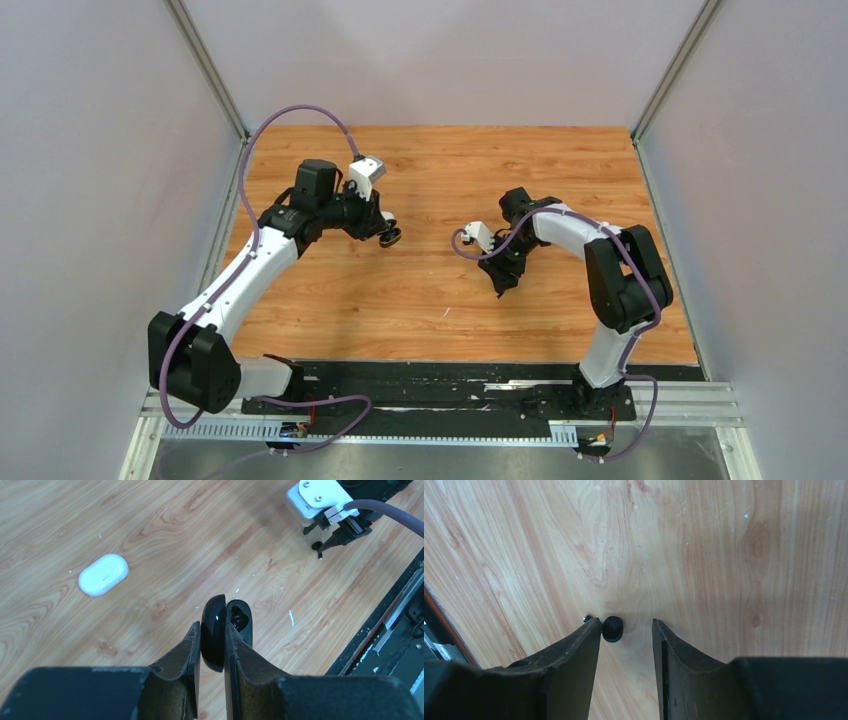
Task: Insert the wireless bluetooth earbuds into the charging case
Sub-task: Pick up the earbud from the center of the board.
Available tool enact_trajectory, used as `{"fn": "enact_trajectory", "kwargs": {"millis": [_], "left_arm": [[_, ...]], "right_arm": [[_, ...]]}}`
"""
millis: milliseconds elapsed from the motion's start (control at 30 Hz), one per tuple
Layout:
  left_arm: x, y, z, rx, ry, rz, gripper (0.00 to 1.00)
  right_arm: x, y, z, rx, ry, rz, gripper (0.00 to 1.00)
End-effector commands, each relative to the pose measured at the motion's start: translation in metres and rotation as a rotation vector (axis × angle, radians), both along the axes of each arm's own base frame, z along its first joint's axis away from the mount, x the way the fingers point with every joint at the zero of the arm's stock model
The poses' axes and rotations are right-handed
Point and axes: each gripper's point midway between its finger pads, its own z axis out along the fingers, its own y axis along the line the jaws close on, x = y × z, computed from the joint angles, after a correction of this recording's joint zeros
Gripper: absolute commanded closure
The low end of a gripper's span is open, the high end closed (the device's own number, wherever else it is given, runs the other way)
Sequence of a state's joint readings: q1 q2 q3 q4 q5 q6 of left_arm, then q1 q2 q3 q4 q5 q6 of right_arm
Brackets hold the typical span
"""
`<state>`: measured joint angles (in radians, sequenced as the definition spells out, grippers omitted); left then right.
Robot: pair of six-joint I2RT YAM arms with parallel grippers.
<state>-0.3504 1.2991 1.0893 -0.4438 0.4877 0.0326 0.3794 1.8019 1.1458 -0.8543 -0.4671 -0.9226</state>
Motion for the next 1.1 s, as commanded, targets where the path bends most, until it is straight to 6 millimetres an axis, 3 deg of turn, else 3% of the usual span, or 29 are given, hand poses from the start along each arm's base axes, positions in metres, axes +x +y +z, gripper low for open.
{"fn": "enact_trajectory", "kwargs": {"millis": [0,333,667,900,1067], "left_arm": [[0.007,-0.001,0.011,-0.02,-0.057,-0.006,1.0],[0.01,-0.001,0.01,-0.022,-0.054,-0.004,1.0],[0.012,-0.002,0.008,-0.027,-0.046,-0.003,1.0],[0.011,-0.001,0.007,-0.024,-0.045,-0.003,1.0],[0.011,-0.001,0.007,-0.025,-0.046,-0.002,1.0]], "right_arm": [[0.002,0.008,0.008,0.028,0.0,0.014,0.57],[0.014,0.005,0.01,-0.022,-0.011,-0.098,0.57],[0.006,0.001,0.002,-0.073,-0.007,-0.114,0.61],[0.017,-0.001,0.004,-0.118,-0.007,-0.225,0.58],[0.01,-0.002,0.002,-0.155,0.02,-0.27,0.58]]}}
